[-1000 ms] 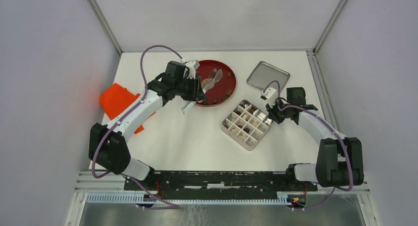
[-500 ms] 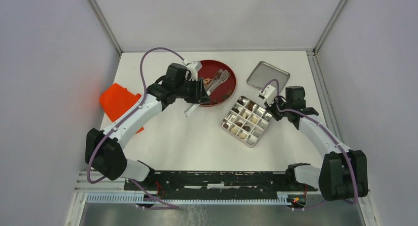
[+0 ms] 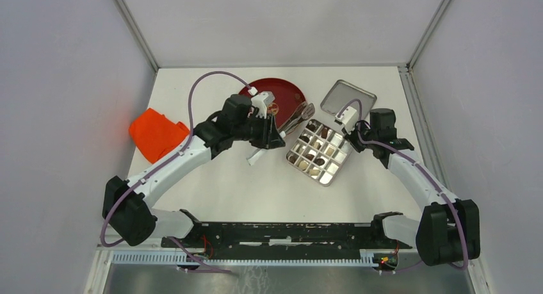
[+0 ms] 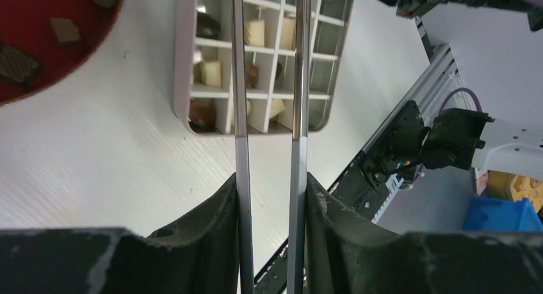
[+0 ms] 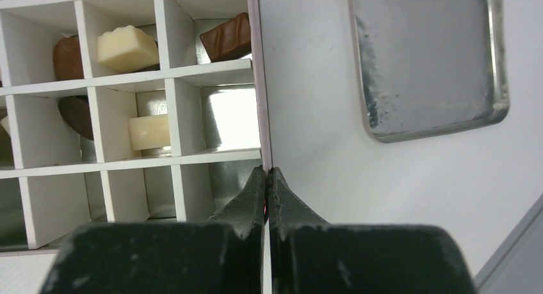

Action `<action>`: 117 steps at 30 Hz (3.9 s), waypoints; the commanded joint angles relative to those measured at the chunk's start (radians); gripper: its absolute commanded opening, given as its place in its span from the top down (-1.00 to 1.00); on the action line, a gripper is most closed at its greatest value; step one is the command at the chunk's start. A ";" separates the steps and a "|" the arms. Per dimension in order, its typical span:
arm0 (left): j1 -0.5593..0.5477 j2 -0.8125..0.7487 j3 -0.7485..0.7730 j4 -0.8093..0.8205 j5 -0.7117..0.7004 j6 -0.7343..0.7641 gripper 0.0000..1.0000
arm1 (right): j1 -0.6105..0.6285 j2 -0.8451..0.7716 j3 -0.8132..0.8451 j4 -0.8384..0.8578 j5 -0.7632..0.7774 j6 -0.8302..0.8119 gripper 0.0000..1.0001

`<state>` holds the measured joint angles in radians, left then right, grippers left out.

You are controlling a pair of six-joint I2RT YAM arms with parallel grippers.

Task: Pack the chocolate
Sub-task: Place the fake chocolate in the packing box, then adjust the packing box at the center of the board.

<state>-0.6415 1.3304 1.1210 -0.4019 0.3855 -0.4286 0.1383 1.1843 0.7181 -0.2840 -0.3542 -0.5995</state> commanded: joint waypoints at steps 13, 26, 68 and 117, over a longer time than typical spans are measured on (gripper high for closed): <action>-0.170 -0.023 -0.079 0.164 -0.024 -0.085 0.96 | 0.012 -0.040 0.039 0.110 0.000 0.047 1.00; -0.217 0.117 -0.033 0.196 -0.057 -0.078 0.96 | 0.011 -0.038 0.017 0.115 -0.011 0.049 1.00; -0.234 0.290 0.067 0.186 -0.111 -0.069 0.24 | 0.012 -0.042 -0.012 0.113 -0.025 0.040 1.00; -0.233 0.218 0.094 0.153 -0.140 -0.076 0.13 | 0.008 -0.012 -0.031 0.118 -0.044 0.047 1.00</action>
<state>-0.8730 1.6135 1.1599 -0.2829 0.2779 -0.4820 0.1436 1.1770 0.6891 -0.2256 -0.3580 -0.5694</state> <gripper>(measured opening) 0.441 0.011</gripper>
